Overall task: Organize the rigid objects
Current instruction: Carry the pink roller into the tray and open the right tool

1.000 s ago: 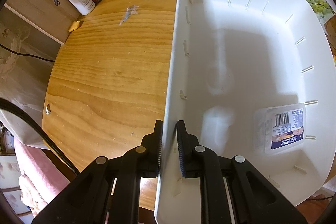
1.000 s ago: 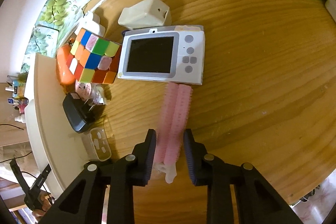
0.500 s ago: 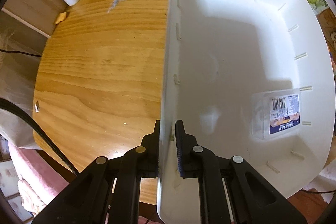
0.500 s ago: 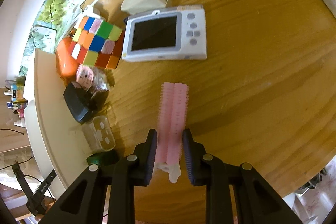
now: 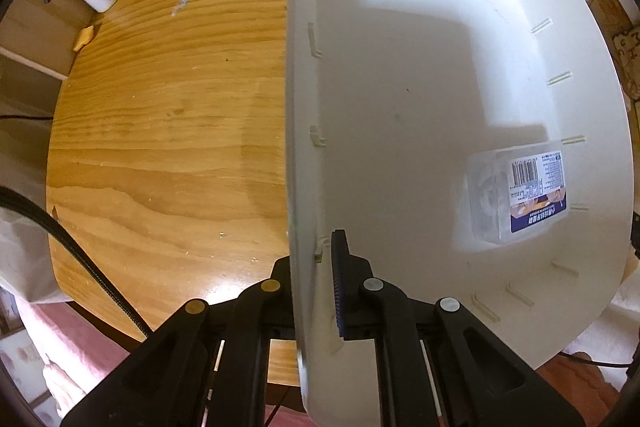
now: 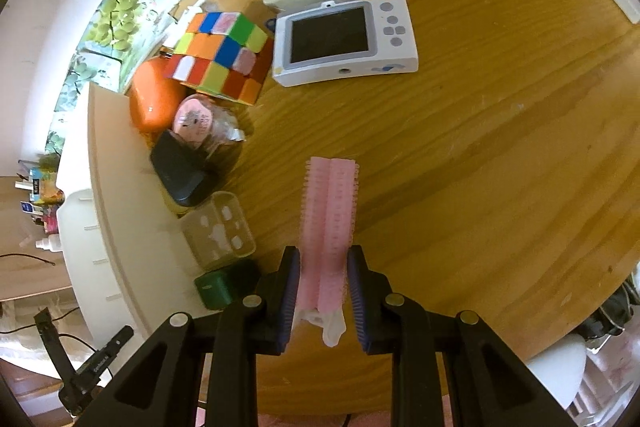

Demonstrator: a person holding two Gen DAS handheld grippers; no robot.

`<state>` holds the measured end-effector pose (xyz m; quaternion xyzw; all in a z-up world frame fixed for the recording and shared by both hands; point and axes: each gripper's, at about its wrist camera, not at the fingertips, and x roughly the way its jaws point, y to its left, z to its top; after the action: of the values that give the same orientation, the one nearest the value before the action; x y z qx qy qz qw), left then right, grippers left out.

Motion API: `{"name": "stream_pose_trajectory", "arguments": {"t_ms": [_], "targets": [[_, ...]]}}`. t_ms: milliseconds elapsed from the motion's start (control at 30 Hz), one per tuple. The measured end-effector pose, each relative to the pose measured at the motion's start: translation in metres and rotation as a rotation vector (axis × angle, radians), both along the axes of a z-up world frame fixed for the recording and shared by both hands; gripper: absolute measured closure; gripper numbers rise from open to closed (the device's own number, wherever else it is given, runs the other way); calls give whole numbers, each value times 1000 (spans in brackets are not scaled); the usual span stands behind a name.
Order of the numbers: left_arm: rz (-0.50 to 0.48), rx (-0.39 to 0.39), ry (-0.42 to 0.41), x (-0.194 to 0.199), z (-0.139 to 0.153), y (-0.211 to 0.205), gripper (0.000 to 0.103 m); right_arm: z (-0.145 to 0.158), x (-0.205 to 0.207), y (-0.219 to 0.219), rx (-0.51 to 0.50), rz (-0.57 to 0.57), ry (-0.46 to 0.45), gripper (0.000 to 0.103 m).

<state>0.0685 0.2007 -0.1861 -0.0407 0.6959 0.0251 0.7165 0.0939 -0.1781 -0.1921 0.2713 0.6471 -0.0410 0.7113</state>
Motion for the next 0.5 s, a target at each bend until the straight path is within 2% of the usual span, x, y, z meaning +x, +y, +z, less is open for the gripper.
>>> {"name": "stream_pose_trajectory", "arguments": {"t_ms": [300,500], "targets": [[-56,-33,26,10,-6,4,98,31,-14,16,-16,-34,-85,79],[-132,-36,43,16,-7,4,97,60,-15,35,-54,-31,-170,79]]}}
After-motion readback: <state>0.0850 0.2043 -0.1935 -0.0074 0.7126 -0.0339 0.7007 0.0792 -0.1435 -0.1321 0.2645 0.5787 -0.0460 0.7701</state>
